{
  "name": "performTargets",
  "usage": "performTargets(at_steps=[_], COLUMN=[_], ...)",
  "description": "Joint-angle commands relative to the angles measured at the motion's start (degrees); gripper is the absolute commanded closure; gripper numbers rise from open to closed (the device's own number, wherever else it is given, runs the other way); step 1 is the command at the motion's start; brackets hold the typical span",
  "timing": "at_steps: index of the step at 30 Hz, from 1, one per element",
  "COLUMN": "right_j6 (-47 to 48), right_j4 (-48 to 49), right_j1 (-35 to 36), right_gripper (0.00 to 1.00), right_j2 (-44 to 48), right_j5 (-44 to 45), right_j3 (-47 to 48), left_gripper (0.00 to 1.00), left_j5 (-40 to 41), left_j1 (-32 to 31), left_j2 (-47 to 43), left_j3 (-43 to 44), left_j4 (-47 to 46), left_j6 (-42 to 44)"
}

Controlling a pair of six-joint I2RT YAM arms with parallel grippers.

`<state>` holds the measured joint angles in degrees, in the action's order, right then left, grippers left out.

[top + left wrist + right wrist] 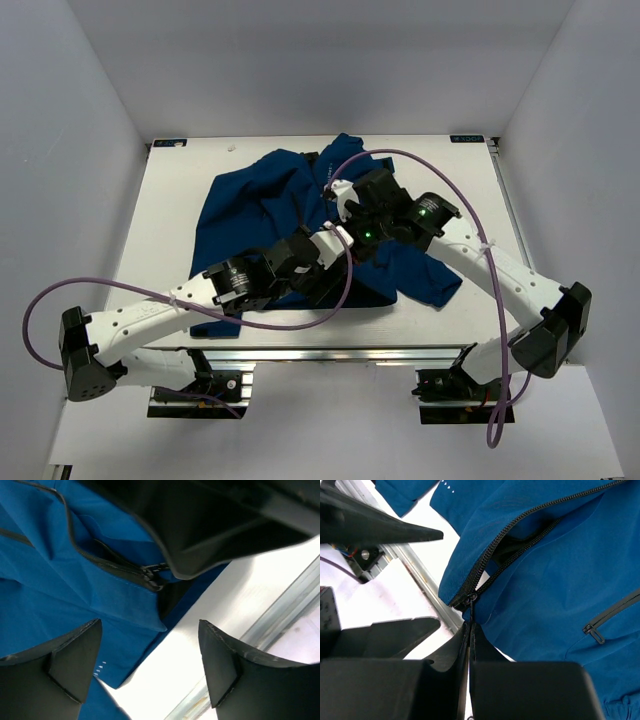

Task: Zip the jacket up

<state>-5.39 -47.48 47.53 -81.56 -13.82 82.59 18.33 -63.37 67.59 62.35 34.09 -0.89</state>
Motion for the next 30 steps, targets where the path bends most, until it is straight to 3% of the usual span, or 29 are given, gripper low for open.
performTargets(at_steps=[1,7,18,19,21,23,30], right_j6=[0.03,-0.50,-0.59,-0.68,-0.85,-1.12,-1.99], right_j4=[-1.99,-3.40,-2.61,-2.53,-2.35,-2.26,-3.05], right_j1=[-0.59,-0.59,-0.68,-0.68,-0.86,-0.86,-0.95], right_gripper=[1.00,1.00,1.00,1.00,1.00,1.00,1.00], right_j2=[-1.05,-2.28,-4.22,-4.22,-4.14,-4.13,-4.66], right_j5=[-3.93,-4.46,-6.30,-6.22,-6.39,-6.39,-1.66], right_j3=[4.50,6.09,7.23,7.41,7.76,8.20,9.78], left_gripper=[0.16,0.29,0.61,0.72,0.81,0.99,1.00], left_j5=[3.10,8.66,2.86,3.12,3.64,3.65,3.82], left_j1=[-0.79,-0.87,-0.87,-0.96,-0.96,-0.87,-0.96], left_j2=[-0.36,2.19,-0.44,-0.44,-0.36,0.17,-0.53], left_j3=[0.41,0.41,-3.98,-4.42,-4.86,-5.22,-6.18], left_j4=[-0.42,-2.78,-11.23,-11.41,-11.67,-11.76,-12.81], left_j6=[4.75,6.42,11.26,11.17,11.08,10.90,10.82])
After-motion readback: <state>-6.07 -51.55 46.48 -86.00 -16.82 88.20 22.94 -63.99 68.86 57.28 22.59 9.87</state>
